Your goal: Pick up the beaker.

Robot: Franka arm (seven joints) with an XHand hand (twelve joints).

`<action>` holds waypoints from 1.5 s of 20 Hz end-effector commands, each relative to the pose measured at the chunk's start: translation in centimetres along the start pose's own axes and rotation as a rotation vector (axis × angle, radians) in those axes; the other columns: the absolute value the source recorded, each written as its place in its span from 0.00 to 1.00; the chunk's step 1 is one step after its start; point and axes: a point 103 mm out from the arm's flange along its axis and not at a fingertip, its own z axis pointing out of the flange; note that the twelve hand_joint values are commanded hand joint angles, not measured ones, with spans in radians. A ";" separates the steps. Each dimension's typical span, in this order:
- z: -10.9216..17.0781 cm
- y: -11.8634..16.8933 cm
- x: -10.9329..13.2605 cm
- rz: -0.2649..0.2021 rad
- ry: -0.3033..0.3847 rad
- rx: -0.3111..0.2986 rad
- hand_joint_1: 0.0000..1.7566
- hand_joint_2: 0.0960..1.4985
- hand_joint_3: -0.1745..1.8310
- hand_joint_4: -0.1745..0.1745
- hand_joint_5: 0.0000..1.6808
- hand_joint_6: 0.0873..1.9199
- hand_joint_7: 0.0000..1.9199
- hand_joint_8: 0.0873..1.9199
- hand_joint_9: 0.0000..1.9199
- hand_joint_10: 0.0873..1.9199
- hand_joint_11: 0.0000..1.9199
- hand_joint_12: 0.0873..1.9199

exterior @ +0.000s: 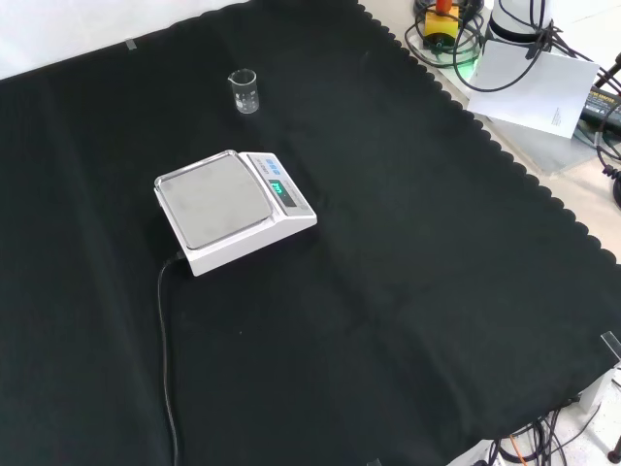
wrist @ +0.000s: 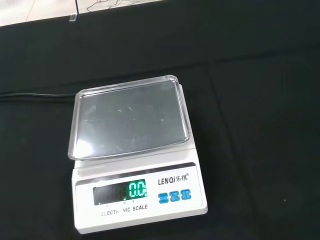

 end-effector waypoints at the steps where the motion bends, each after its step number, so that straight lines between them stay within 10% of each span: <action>1: 3.5 1.4 -2.5 0.025 0.044 0.014 0.34 0.68 0.03 0.56 0.27 0.06 0.15 0.30 0.19 0.39 0.00 0.69; 13: 8.0 3.6 -5.3 0.085 -0.025 0.102 0.35 0.68 0.02 0.54 0.28 0.05 0.15 0.30 0.19 0.39 0.00 0.68; 30: 11.6 3.6 -12.4 0.209 0.057 0.131 0.36 0.69 0.02 0.53 0.28 0.05 0.15 0.30 0.18 0.39 0.00 0.67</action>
